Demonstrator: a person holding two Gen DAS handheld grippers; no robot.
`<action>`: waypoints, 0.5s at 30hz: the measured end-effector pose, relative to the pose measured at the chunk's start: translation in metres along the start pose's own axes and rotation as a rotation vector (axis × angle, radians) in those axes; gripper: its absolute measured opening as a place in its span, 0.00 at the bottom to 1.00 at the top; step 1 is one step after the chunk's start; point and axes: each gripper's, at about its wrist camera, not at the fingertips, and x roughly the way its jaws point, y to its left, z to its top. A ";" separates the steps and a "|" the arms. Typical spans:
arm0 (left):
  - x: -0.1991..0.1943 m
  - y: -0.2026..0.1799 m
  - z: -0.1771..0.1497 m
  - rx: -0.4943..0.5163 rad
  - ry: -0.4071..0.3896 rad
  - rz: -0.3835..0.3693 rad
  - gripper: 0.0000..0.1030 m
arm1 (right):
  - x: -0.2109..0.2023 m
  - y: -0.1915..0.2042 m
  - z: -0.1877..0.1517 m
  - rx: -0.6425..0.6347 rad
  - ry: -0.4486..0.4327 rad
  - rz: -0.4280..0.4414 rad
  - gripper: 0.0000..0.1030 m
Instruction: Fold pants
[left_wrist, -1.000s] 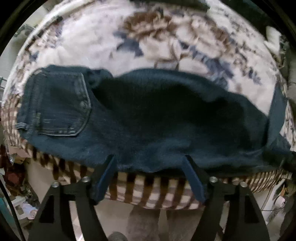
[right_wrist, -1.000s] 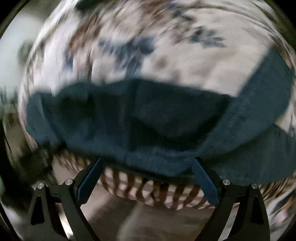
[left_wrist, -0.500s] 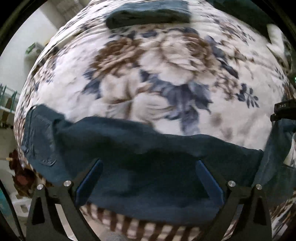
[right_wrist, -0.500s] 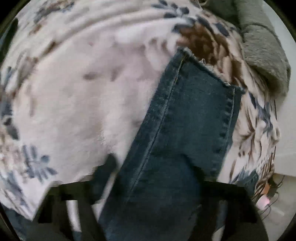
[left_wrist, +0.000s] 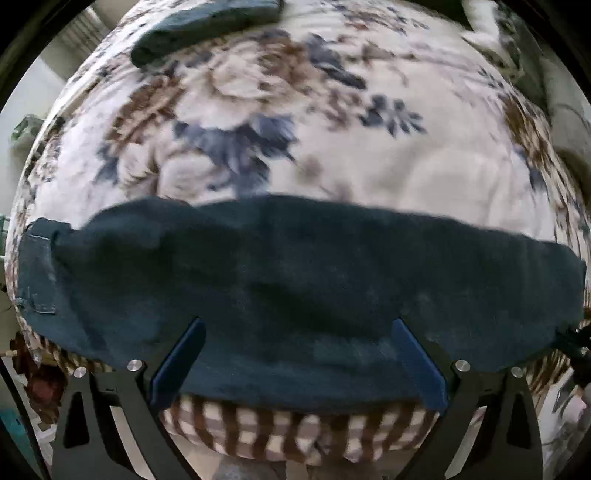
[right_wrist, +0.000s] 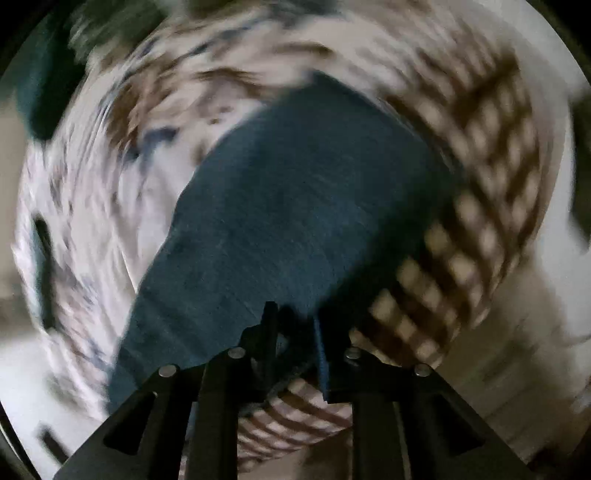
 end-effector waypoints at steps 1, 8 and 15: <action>0.002 -0.005 -0.002 0.012 0.002 -0.002 1.00 | 0.000 -0.012 0.000 0.034 -0.010 0.051 0.21; 0.007 -0.024 -0.005 0.057 0.000 0.002 1.00 | 0.003 -0.041 0.028 0.161 -0.110 0.185 0.25; 0.006 -0.034 -0.009 0.073 -0.001 -0.003 1.00 | -0.030 -0.033 0.013 0.020 -0.219 -0.002 0.09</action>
